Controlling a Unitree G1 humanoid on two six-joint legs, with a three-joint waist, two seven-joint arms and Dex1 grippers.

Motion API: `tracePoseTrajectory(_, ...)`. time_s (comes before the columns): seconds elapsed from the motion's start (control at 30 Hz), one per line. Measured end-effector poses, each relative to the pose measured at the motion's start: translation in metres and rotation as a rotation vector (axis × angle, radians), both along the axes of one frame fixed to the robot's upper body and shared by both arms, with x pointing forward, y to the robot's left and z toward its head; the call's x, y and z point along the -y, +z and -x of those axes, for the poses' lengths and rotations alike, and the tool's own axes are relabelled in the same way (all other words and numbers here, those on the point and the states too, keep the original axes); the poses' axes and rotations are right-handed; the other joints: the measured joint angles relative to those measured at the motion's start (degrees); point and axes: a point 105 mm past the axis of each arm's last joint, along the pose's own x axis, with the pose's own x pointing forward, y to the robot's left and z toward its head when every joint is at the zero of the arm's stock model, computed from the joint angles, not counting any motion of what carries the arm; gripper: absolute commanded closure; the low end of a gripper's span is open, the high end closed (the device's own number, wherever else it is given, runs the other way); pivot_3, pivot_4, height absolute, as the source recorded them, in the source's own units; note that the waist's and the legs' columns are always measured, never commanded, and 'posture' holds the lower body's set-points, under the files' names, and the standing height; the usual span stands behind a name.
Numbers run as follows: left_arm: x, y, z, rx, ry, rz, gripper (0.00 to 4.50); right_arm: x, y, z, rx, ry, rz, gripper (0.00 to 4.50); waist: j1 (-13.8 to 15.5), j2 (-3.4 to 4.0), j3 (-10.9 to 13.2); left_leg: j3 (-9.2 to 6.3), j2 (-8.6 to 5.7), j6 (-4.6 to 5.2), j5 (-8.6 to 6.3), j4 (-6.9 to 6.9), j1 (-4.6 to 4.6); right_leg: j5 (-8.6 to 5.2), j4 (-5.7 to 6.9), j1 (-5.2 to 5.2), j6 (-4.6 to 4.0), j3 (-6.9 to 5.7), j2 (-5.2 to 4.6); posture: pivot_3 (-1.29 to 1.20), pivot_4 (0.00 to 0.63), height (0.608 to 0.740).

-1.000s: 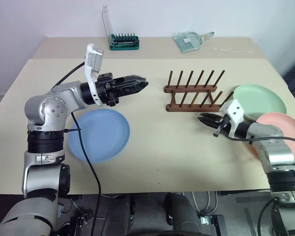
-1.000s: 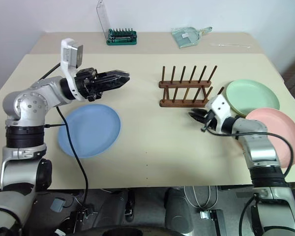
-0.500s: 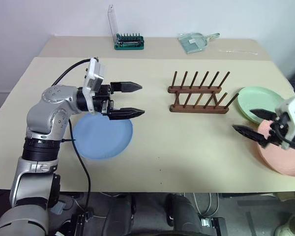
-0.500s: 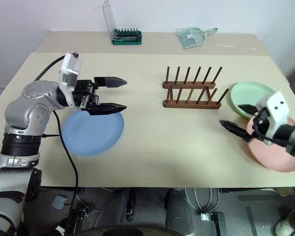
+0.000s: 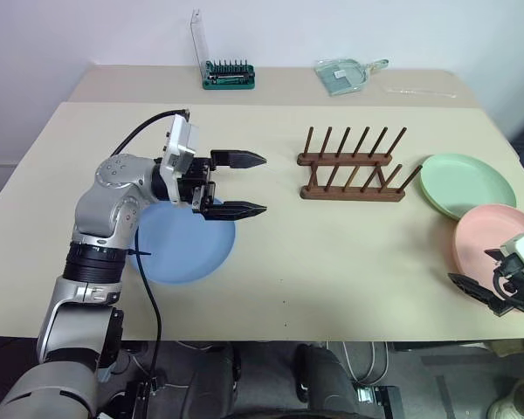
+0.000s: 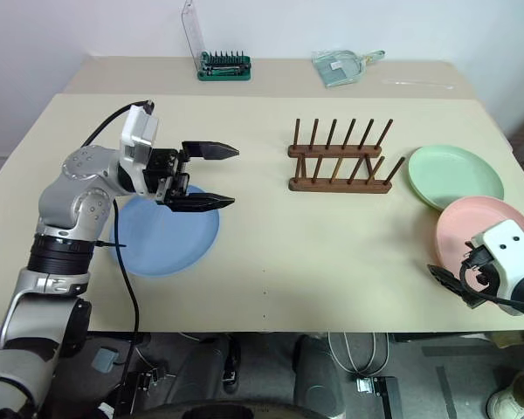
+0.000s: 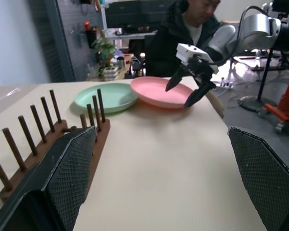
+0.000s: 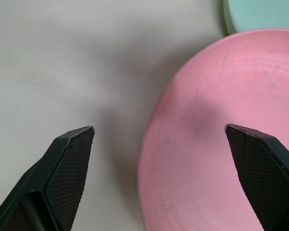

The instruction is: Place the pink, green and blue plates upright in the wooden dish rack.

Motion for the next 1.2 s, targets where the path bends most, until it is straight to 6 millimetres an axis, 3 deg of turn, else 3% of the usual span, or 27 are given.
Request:
tracePoseTrajectory(0.23, 0.002, -0.004, -0.002, 0.016, 0.01, -0.022, 0.0, 0.0, -0.024, 0.004, -0.076, -0.004, 0.053, 4.45, -0.14, 0.0, 0.0, 0.0, 0.0, 0.0, 0.0, 0.0, 0.01, 0.0, 0.0, 0.0, 0.0, 0.0, 0.0, 0.0, 0.15, 0.724)
tracePoseTrajectory(0.57, 0.002, -0.005, -0.004, 0.019, 0.022, -0.029, 0.0, 0.002, -0.021, 0.001, -0.067, -0.003, 0.09, 4.45, -0.11, -0.03, -0.02, -0.01, 0.0, 0.0, 0.0, 0.0, 0.05, 0.0, 0.0, 0.05, -0.01, 0.0, 0.0, 0.0, 0.15, 0.724)
tracePoseTrajectory(0.67, 0.001, -0.005, -0.004, 0.017, 0.026, -0.028, 0.0, 0.001, -0.01, 0.002, -0.069, 0.012, 0.049, 4.45, -0.13, -0.03, -0.02, -0.01, 0.0, 0.0, 0.0, 0.0, 0.05, 0.0, 0.0, 0.05, 0.0, 0.0, 0.0, 0.0, 0.15, 0.724)
tracePoseTrajectory(0.77, 0.001, -0.006, -0.006, 0.011, 0.032, -0.026, 0.0, -0.005, 0.019, -0.002, -0.015, 0.037, -0.03, 4.45, -0.25, -0.02, -0.01, -0.01, 0.01, 0.0, 0.0, 0.0, 0.06, 0.0, 0.0, 0.05, 0.0, 0.01, 0.0, 0.0, 0.15, 0.724)
tracePoseTrajectory(0.97, 0.0, -0.001, -0.007, 0.006, 0.041, 0.005, 0.0, -0.031, 0.125, -0.027, 0.344, 0.172, -0.272, 4.45, -0.19, 0.0, 0.0, -0.05, 0.02, 0.0, 0.0, -0.05, 0.09, 0.0, 0.0, 0.05, -0.01, -0.02, 0.02, 0.0, 0.15, 0.724)
tracePoseTrajectory(1.1, -0.003, 0.005, -0.009, 0.016, 0.058, 0.031, 0.0, -0.055, 0.195, -0.026, 0.59, 0.366, -0.638, 4.45, -0.06, -0.03, 0.02, -0.06, 0.02, 0.0, 0.0, 0.0, 0.06, 0.01, -0.05, 0.11, 0.0, -0.03, 0.0, 0.0, 0.15, 0.724)
tracePoseTrajectory(1.2, -0.003, 0.007, -0.01, 0.003, 0.068, 0.046, 0.0, -0.062, 0.225, -0.027, 0.655, 0.5, -0.881, 4.45, -0.11, -0.05, 0.02, -0.07, 0.01, 0.01, 0.0, 0.0, 0.06, 0.01, -0.08, 0.15, 0.0, -0.06, 0.0, 0.0, 0.15, 0.724)
